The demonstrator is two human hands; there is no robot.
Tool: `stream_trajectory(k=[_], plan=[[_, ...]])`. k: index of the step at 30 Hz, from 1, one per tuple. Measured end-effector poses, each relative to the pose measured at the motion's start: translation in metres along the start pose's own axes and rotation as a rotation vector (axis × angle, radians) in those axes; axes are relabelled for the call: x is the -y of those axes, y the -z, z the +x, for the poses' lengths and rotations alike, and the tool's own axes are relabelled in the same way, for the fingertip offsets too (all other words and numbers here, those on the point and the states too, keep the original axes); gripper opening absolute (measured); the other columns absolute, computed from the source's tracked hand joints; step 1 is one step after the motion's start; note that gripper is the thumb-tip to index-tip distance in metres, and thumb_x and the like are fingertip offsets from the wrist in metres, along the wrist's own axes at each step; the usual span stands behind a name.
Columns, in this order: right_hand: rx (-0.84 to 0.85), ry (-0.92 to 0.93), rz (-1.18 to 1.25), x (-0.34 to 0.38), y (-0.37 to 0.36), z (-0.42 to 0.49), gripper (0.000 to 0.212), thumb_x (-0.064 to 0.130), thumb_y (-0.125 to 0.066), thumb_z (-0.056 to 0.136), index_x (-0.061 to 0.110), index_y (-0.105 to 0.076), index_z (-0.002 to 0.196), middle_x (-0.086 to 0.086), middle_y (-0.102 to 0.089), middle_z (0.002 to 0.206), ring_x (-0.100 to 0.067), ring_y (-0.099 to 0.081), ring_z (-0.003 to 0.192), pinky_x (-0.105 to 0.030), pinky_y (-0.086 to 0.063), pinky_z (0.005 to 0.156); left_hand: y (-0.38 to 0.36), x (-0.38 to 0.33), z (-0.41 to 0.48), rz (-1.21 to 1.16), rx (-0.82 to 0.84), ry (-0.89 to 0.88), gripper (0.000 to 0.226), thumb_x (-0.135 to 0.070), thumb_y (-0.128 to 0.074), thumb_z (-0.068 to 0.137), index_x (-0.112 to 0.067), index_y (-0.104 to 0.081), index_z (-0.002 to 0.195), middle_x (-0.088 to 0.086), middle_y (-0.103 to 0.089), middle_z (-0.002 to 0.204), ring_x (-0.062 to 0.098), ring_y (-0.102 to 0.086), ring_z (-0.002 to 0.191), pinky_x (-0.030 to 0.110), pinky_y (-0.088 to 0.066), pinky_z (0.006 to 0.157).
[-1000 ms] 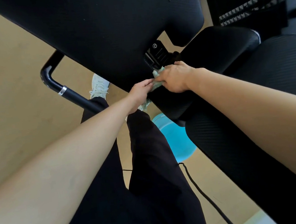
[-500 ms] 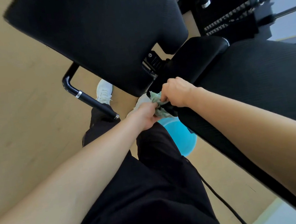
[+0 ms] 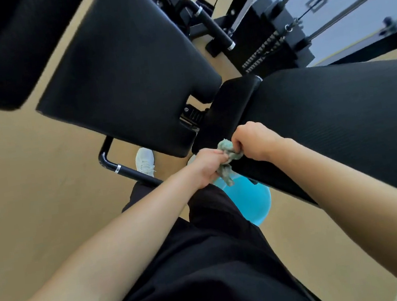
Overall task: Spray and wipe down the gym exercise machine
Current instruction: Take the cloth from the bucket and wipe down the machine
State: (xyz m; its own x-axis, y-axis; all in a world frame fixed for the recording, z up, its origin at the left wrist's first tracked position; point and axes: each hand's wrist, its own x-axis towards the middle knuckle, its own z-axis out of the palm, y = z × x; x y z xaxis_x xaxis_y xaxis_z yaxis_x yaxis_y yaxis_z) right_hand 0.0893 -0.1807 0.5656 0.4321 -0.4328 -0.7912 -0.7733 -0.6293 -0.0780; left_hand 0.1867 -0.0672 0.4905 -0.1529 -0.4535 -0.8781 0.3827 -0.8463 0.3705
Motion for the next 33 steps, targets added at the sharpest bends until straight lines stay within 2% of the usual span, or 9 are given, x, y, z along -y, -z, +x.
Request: stream_trajectory(k=[2, 5, 7, 10, 16, 21, 24, 28, 33], plan=[[-0.073, -0.067, 0.078, -0.004, -0.007, -0.021, 0.020, 0.003, -0.059, 0.086, 0.018, -0.070, 0.093, -0.003, -0.066, 0.096, -0.027, -0.061, 0.086, -0.034, -0.049, 0.072, -0.004, -0.005, -0.007, 0.283, -0.024, -0.083, 0.017, -0.010, -0.064, 0.098, -0.002, -0.077, 0.106, 0.017, -0.072, 0.103, 0.023, -0.067, 0.092, 0.041, -0.060, 0.088], [-0.212, -0.139, 0.123, 0.001, -0.025, -0.056, 0.016, 0.011, -0.067, 0.088, 0.020, -0.060, 0.100, -0.001, -0.060, 0.092, -0.024, -0.055, 0.089, -0.033, -0.041, 0.068, -0.014, -0.010, -0.024, 0.634, -0.043, -0.211, 0.014, -0.020, -0.070, 0.095, -0.013, -0.081, 0.100, 0.005, -0.073, 0.096, 0.016, -0.066, 0.090, 0.027, -0.054, 0.074], [-0.313, -0.168, 0.054, 0.010, -0.038, -0.076, 0.015, 0.013, -0.071, 0.089, 0.018, -0.061, 0.100, -0.002, -0.062, 0.091, -0.021, -0.052, 0.087, -0.032, -0.042, 0.070, -0.022, -0.011, -0.032, 0.690, -0.007, -0.271, 0.014, -0.022, -0.072, 0.094, -0.018, -0.082, 0.104, -0.003, -0.072, 0.098, 0.012, -0.064, 0.097, 0.025, -0.050, 0.081], [-0.467, -0.276, -0.014, 0.018, -0.053, -0.098, 0.017, 0.005, -0.078, 0.076, 0.013, -0.062, 0.076, -0.006, -0.057, 0.069, -0.024, -0.048, 0.068, -0.038, -0.041, 0.060, -0.034, -0.018, -0.038, 0.765, 0.034, -0.380, 0.019, -0.021, -0.075, 0.092, -0.020, -0.080, 0.111, -0.007, -0.073, 0.107, 0.011, -0.065, 0.106, 0.033, -0.055, 0.095], [-0.759, -0.686, -0.119, 0.004, -0.052, -0.133, 0.019, 0.006, -0.056, 0.093, 0.009, -0.069, 0.079, -0.008, -0.055, 0.070, -0.027, -0.043, 0.072, -0.039, -0.025, 0.065, -0.078, -0.056, -0.029, 0.800, 0.066, -0.649, 0.026, -0.016, -0.075, 0.092, -0.018, -0.071, 0.118, -0.001, -0.063, 0.120, 0.015, -0.062, 0.113, 0.036, -0.054, 0.102], [-0.941, -0.988, -0.090, 0.011, -0.059, -0.146, 0.017, 0.006, -0.063, 0.090, 0.014, -0.064, 0.075, -0.005, -0.052, 0.068, -0.029, -0.046, 0.074, -0.038, -0.018, 0.067, -0.119, -0.066, -0.036, 0.867, 0.171, -0.948, 0.026, -0.002, -0.069, 0.089, -0.014, -0.069, 0.112, -0.002, -0.057, 0.120, 0.009, -0.057, 0.111, 0.012, -0.044, 0.094], [-0.975, -0.991, -0.057, 0.031, -0.072, -0.142, 0.022, 0.002, -0.058, 0.089, 0.015, -0.059, 0.071, -0.003, -0.049, 0.066, -0.028, -0.045, 0.073, -0.038, -0.015, 0.067, -0.108, -0.047, -0.037, 0.876, 0.154, -1.005, 0.025, 0.003, -0.065, 0.088, -0.012, -0.069, 0.107, -0.001, -0.057, 0.115, 0.012, -0.058, 0.109, 0.015, -0.046, 0.093], [-0.894, -0.894, -0.021, 0.057, -0.092, -0.131, 0.032, -0.001, -0.040, 0.090, 0.015, -0.061, 0.071, -0.002, -0.052, 0.066, -0.026, -0.046, 0.073, -0.038, -0.025, 0.065, -0.073, -0.016, -0.035, 0.939, 0.082, -0.878, 0.023, 0.004, -0.063, 0.089, -0.013, -0.067, 0.103, -0.005, -0.057, 0.102, 0.010, -0.059, 0.090, 0.022, -0.049, 0.080], [-0.763, -0.689, 0.039, 0.061, -0.101, -0.121, 0.011, 0.005, -0.067, 0.078, 0.013, -0.066, 0.070, -0.003, -0.057, 0.067, -0.026, -0.051, 0.075, -0.039, -0.038, 0.063, -0.053, -0.004, -0.027, 0.996, 0.014, -0.733, 0.016, -0.001, -0.066, 0.091, -0.016, -0.066, 0.097, -0.006, -0.059, 0.094, 0.008, -0.058, 0.081, 0.027, -0.050, 0.075]])
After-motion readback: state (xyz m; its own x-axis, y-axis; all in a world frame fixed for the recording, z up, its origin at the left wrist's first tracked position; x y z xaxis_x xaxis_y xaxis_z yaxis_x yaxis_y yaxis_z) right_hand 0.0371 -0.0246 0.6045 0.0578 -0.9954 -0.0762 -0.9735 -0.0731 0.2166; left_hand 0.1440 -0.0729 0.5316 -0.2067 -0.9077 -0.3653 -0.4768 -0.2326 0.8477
